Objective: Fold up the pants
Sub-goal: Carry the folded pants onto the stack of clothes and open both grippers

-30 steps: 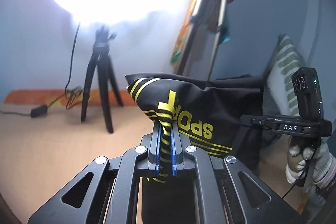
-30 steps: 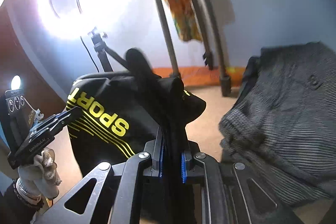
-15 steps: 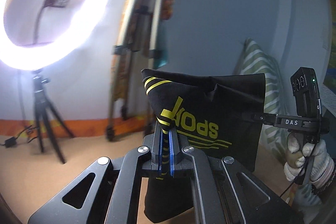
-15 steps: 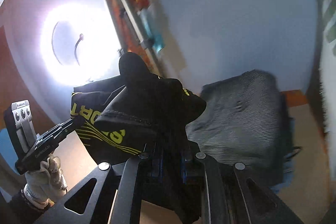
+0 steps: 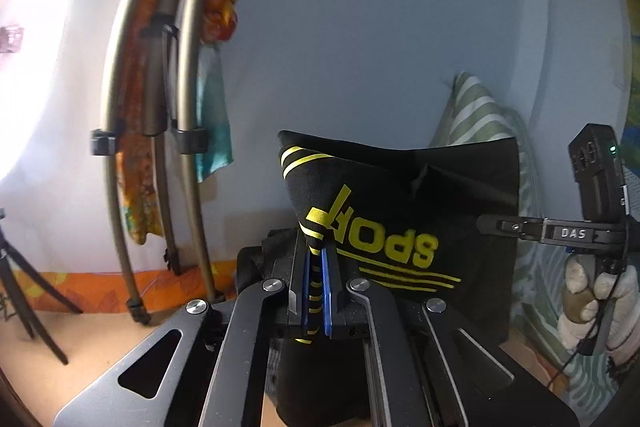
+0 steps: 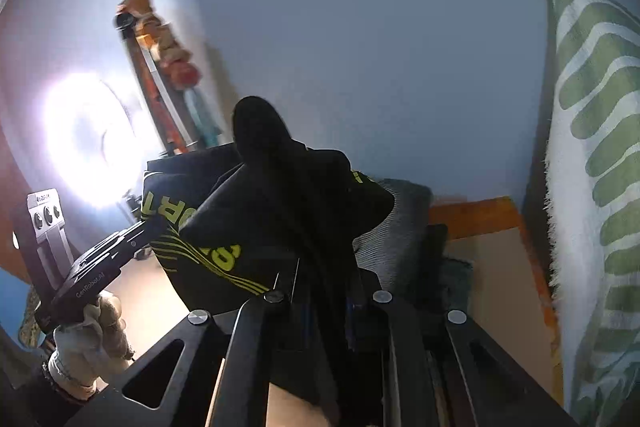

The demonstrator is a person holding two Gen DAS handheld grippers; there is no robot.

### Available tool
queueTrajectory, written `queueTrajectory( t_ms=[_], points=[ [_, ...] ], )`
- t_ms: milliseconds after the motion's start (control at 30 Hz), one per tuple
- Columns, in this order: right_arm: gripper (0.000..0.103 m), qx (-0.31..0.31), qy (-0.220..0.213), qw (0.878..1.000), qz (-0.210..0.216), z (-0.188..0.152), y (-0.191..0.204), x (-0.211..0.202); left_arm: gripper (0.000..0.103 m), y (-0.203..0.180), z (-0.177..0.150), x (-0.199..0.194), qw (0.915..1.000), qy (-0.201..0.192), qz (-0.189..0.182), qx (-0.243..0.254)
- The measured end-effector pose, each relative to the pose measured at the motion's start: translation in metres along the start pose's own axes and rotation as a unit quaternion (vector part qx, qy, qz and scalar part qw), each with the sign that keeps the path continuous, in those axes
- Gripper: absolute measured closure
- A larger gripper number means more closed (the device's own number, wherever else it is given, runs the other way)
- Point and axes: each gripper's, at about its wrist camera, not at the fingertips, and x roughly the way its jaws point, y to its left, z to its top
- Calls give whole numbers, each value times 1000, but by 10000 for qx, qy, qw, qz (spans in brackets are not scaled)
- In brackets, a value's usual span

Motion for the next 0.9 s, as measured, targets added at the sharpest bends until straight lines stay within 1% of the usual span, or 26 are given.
queueTrajectory(
  t_ms=[100,167,233,267,300,333,367,400,433,467,500,533,567,600,633,733,900],
  points=[
    [93,66,83,9999,-48,11,-16,13,100,-4,6,25,9998,30,203,84],
    [93,53,197,9997,-149,18,-24,29,100,-7,9,38,9993,45,338,145],
    [93,110,302,9992,-236,23,-34,46,100,-11,12,54,9977,81,593,304],
    [93,181,342,9990,-243,26,-39,54,100,-13,12,57,9971,100,659,358],
    [92,258,400,9986,-243,28,-45,63,96,-16,13,64,9958,161,785,453],
    [89,280,449,9982,-277,31,-47,70,95,-19,13,68,9930,170,1005,595],
    [85,287,511,9975,-385,33,-50,77,92,-21,13,69,9904,127,1176,717],
    [75,308,567,9956,-672,36,-54,84,81,-24,14,70,9860,55,1426,867],
    [65,333,542,9946,-819,37,-56,86,63,-23,16,71,9854,65,1468,859],
    [62,431,491,9935,-936,40,-62,87,57,-20,18,71,9863,88,1460,768],
    [58,597,452,9921,-1005,41,-70,87,56,-17,20,67,9885,87,1376,614],
    [52,747,425,9907,-1059,42,-77,88,56,-15,20,63,9891,41,1355,582],
    [51,858,388,9890,-1140,43,-82,86,56,-16,19,59,9887,8,1366,616],
    [51,906,337,9868,-1296,43,-87,84,56,-17,17,55,9887,9,1352,644],
    [51,888,296,9866,-1337,43,-89,83,56,-17,15,49,9893,23,1296,666],
    [51,864,218,9890,-1179,39,-88,77,56,-13,8,32,9902,42,1193,719],
    [51,547,212,9915,-1158,22,-74,67,56,1,3,5,9932,173,987,593]
  ],
)
